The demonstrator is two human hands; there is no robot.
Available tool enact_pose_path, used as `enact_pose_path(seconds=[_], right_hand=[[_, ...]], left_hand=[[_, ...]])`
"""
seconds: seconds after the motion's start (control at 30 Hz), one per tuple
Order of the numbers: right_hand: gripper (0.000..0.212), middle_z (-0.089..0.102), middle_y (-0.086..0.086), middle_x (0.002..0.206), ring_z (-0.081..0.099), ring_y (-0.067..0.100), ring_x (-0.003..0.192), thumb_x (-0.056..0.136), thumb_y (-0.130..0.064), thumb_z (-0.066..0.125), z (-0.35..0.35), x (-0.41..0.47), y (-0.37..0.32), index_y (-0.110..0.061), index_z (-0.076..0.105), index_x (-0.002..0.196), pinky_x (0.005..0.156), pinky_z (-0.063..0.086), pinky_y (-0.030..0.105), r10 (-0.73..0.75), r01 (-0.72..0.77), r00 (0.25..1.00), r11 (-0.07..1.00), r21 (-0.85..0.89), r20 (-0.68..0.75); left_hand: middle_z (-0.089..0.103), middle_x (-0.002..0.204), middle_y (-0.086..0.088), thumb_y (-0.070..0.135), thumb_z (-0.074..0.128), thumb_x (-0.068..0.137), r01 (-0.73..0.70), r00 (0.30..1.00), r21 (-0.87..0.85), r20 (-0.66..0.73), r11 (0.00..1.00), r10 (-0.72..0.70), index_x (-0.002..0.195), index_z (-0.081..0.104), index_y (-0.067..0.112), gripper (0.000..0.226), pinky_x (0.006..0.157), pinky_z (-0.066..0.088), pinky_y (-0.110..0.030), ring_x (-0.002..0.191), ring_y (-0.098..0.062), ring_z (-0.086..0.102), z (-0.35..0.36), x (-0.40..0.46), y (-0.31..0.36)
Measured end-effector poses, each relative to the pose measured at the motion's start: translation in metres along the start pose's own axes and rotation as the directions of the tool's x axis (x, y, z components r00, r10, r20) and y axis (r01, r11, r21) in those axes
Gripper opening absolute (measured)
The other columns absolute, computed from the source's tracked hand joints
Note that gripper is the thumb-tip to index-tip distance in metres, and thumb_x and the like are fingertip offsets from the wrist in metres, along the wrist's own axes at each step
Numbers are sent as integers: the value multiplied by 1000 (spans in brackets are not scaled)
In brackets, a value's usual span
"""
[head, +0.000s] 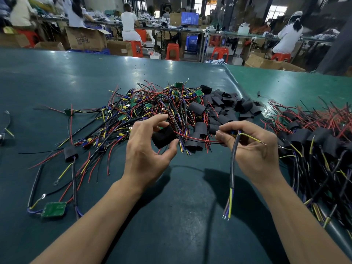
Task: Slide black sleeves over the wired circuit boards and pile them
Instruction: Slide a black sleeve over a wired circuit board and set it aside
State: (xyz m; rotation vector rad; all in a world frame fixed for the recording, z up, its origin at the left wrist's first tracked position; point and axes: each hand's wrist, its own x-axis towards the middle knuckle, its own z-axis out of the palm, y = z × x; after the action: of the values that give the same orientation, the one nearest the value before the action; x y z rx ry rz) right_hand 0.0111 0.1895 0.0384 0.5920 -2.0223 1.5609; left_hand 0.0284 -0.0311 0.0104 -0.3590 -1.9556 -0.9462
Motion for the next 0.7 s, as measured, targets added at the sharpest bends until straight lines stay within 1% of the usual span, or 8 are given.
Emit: enact_pose_path(seconds=[0.03, 0.1, 0.2, 0.3, 0.4, 0.47, 0.57, 0.7], right_hand=[[15, 73, 3, 80, 73, 21, 74, 79, 2, 78, 0, 1, -1, -10, 73, 87, 75, 61, 33, 10, -9, 1000, 1000, 22, -6], [16, 73, 4, 77, 74, 23, 74, 78, 1, 78, 1, 3, -4, -12, 73, 86, 73, 61, 31, 72, -65, 996, 990, 125, -47], [10, 74, 8, 77, 74, 26, 74, 77, -7, 77, 3, 7, -12, -11, 73, 86, 68, 60, 28, 243, -200, 967, 912, 359, -79], [16, 74, 11, 85, 73, 26, 82, 79, -18, 70, 3, 9, -15, -8, 70, 91, 67, 58, 26, 439, -393, 897, 741, 544, 50], [17, 72, 16, 95, 72, 28, 92, 93, -4, 54, 2, 9, -16, 1, 65, 105, 76, 59, 27, 538, -546, 813, 567, 617, 225], [23, 69, 14, 93, 72, 30, 95, 96, 4, 45, 5, 7, -18, 4, 63, 110, 79, 59, 26, 566, -601, 771, 497, 626, 292], [22, 68, 10, 84, 72, 30, 97, 92, 3, 53, 16, 3, -20, 0, 66, 109, 79, 59, 24, 570, -619, 758, 478, 623, 317], [23, 71, 16, 89, 72, 28, 93, 73, -8, 70, 22, -1, -17, -4, 73, 96, 80, 60, 29, 561, -598, 779, 529, 602, 281]], left_hand=[[64, 107, 4, 13, 81, 74, -15, 1000, 3, 24, 1000, 15, 124, 58, 12, 56, 87, 49, -34, 95, -25, 61, 0, 0, 0], [64, 107, 8, 15, 81, 74, -36, 995, -5, 88, 999, 37, 125, 57, 16, 57, 89, 50, -40, 97, -25, 62, -1, 0, 1], [69, 106, 7, 17, 81, 72, -61, 983, 11, 175, 998, 58, 124, 57, 17, 57, 91, 49, -47, 99, -22, 62, -2, 0, 3], [71, 104, 7, 17, 82, 71, -39, 969, -5, 243, 999, 39, 121, 62, 15, 54, 91, 48, -43, 97, -19, 64, -3, -1, 6], [71, 103, 8, 21, 79, 72, -23, 959, -43, 283, 999, 34, 118, 64, 16, 49, 90, 48, -36, 96, -15, 64, -4, -1, 10], [71, 103, 9, 22, 79, 73, -17, 958, -62, 284, 998, 34, 117, 64, 17, 47, 90, 48, -36, 98, -13, 64, -4, -1, 12], [71, 105, 8, 20, 79, 74, -3, 957, -105, 290, 995, 34, 115, 64, 18, 44, 91, 51, -39, 101, -11, 65, -4, -2, 13], [70, 105, 6, 16, 81, 75, 33, 945, -170, 326, 985, 25, 116, 62, 17, 45, 87, 53, -36, 101, -9, 67, -2, -2, 11]])
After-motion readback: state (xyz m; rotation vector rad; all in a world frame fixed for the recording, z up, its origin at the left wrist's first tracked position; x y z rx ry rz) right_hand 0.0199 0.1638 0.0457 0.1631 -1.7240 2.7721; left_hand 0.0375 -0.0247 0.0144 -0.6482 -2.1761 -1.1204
